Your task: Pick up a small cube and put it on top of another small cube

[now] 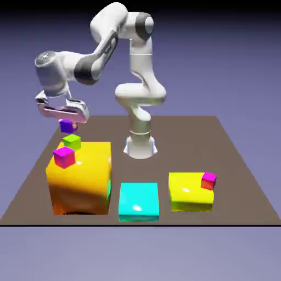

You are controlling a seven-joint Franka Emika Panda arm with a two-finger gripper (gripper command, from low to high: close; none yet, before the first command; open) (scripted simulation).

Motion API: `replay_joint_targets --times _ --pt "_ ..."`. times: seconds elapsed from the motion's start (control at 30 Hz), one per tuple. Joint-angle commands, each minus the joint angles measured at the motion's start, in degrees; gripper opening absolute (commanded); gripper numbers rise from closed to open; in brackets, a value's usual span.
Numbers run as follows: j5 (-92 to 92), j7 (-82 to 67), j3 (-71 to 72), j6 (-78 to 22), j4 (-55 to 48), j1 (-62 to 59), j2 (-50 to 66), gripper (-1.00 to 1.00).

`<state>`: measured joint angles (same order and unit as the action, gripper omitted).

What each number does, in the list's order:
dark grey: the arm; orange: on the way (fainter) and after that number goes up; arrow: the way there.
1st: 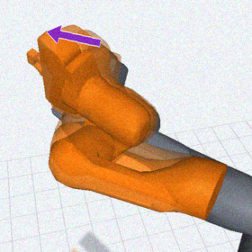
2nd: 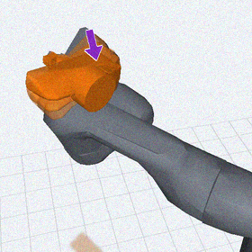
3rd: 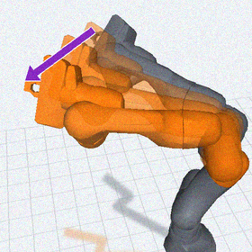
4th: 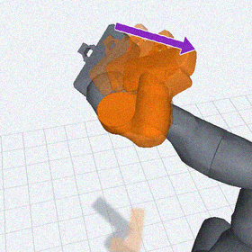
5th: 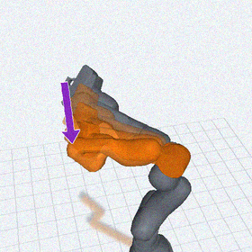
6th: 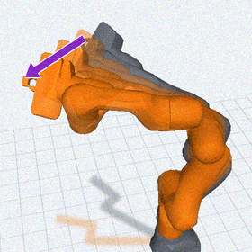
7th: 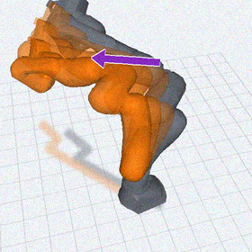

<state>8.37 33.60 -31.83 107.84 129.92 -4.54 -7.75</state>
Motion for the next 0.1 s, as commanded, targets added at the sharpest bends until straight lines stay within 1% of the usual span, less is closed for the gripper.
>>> replay_joint_targets --times 0.0,0.03,0.07 --pt "0.17 0.05 0.00 0.02 0.00 0.00 0.00 1.00" --pt "0.17 0.05 0.00 0.02 0.00 0.00 0.00 1.00" --pt "0.13 0.07 0.19 -2.33 -2.07 0.12 -0.30 1.00"
